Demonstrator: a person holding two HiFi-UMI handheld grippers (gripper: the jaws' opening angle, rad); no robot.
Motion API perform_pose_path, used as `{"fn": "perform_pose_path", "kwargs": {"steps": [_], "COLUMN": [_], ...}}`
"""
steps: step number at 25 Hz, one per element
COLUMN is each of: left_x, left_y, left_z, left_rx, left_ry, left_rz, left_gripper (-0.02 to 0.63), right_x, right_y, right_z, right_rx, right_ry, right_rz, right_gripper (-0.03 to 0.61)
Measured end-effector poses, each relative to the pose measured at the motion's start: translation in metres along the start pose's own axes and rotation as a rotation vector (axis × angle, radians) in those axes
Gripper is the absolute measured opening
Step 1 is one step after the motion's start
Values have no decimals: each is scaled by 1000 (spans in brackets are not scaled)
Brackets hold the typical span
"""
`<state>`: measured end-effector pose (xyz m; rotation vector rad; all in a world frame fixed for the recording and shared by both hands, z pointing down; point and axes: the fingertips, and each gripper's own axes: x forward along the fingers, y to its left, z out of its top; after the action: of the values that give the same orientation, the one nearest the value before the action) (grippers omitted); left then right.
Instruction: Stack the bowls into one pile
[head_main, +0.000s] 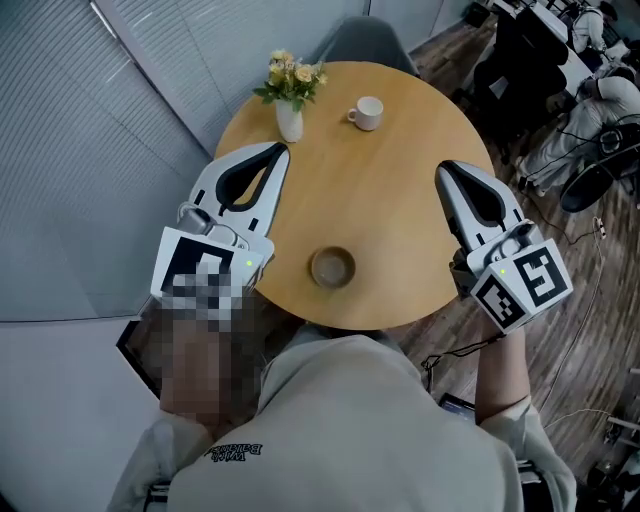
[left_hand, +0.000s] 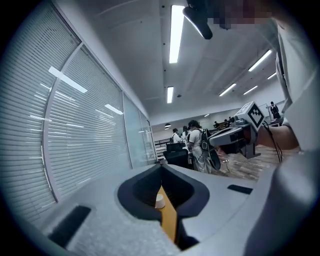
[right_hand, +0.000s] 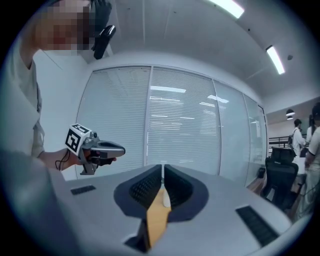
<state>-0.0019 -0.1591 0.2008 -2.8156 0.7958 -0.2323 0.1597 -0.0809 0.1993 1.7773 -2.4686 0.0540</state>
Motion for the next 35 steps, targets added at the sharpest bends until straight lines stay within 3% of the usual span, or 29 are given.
{"fn": "perform_pose_path", "kwargs": {"steps": [14,35], "left_x": [-17,-11], "left_y": [-19,-15], "left_z": [-39,-40], "left_rx": [-29,-40], "left_ry": [106,92], "left_rz": [12,-6], "left_gripper": [20,20], "right_x": [-21,-11], "right_y": [-3,0], "right_z": [-25,-29], "right_rx": [-10,-52], "right_ry": [64,82], "right_rz": [-26,-44], "right_gripper": [29,29]}}
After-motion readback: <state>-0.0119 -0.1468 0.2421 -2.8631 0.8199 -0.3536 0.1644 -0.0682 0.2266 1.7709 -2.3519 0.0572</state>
